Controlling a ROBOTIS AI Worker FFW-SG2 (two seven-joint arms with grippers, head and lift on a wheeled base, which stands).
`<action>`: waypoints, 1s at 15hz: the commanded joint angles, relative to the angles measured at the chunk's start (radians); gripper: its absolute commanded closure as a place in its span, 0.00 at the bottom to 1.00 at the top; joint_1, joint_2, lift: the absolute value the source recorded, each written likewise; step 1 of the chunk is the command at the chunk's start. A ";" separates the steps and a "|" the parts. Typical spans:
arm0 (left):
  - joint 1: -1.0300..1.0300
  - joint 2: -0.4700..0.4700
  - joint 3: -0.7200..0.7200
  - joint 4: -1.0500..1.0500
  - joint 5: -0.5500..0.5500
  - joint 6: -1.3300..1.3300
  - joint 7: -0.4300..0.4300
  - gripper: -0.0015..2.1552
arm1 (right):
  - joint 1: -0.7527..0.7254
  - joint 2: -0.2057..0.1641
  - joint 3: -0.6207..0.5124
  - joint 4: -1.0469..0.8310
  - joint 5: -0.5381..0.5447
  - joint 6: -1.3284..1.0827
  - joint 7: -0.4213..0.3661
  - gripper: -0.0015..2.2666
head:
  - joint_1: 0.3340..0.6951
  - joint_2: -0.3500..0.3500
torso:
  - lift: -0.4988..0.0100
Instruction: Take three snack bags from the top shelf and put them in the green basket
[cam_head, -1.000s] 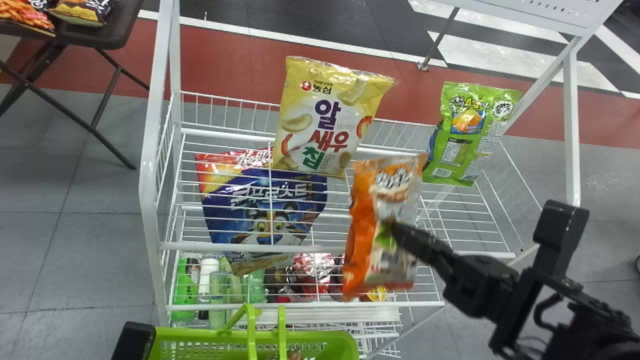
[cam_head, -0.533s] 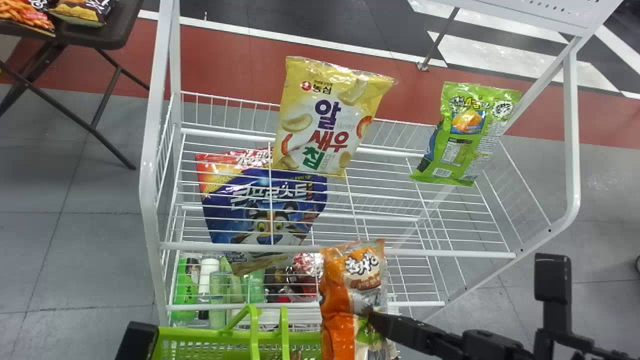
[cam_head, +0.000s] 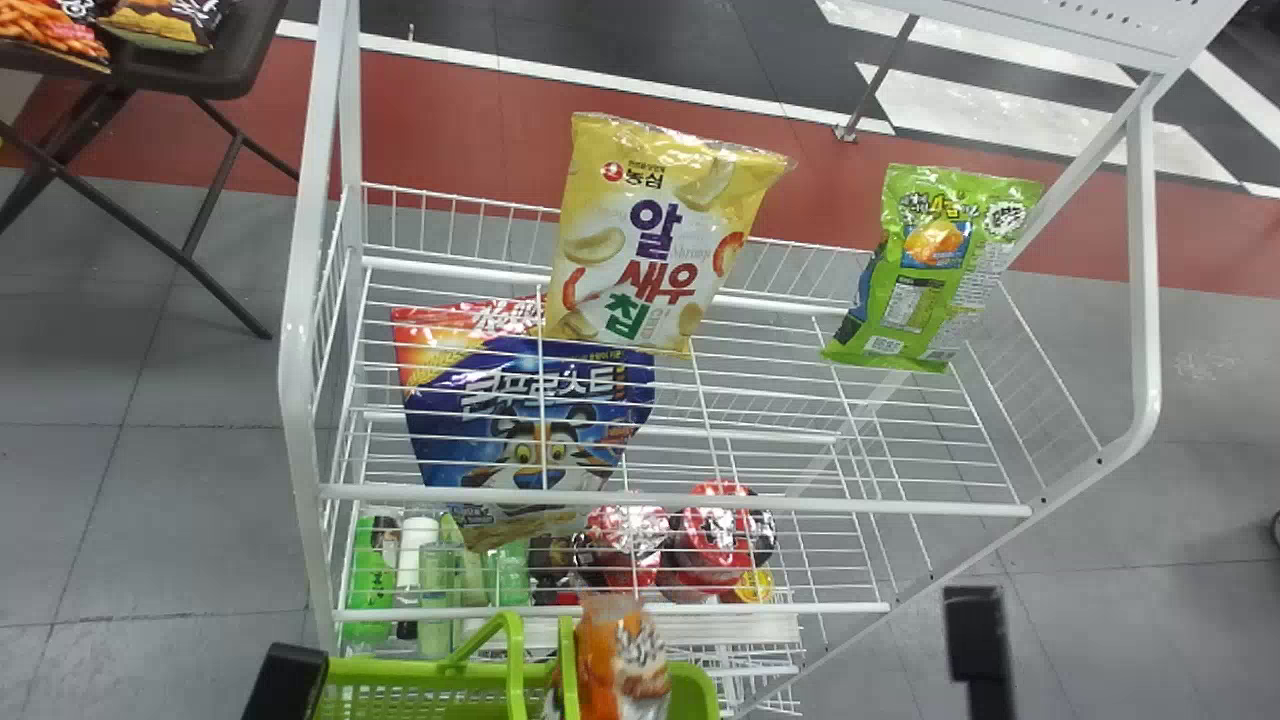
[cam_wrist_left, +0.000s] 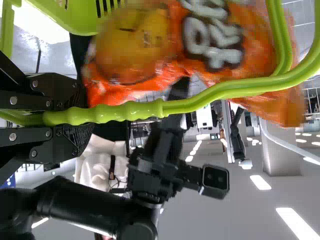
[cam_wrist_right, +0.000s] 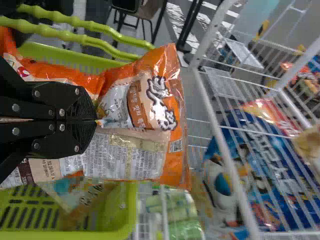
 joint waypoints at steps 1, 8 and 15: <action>-0.002 0.000 -0.001 0.000 0.000 0.001 0.000 0.49 | 0.008 0.002 0.081 0.053 0.024 0.011 0.003 0.94 | 1.00 0.00 | 0.92; -0.009 0.003 -0.017 -0.002 -0.002 0.001 0.008 0.49 | -0.040 0.002 0.291 0.205 0.037 0.011 0.035 0.94 | 1.00 0.00 | 0.92; -0.006 0.006 -0.017 -0.005 0.002 0.001 0.006 0.49 | -0.043 0.002 0.229 0.160 0.089 0.011 -0.045 0.01 | 1.00 0.00 | 0.92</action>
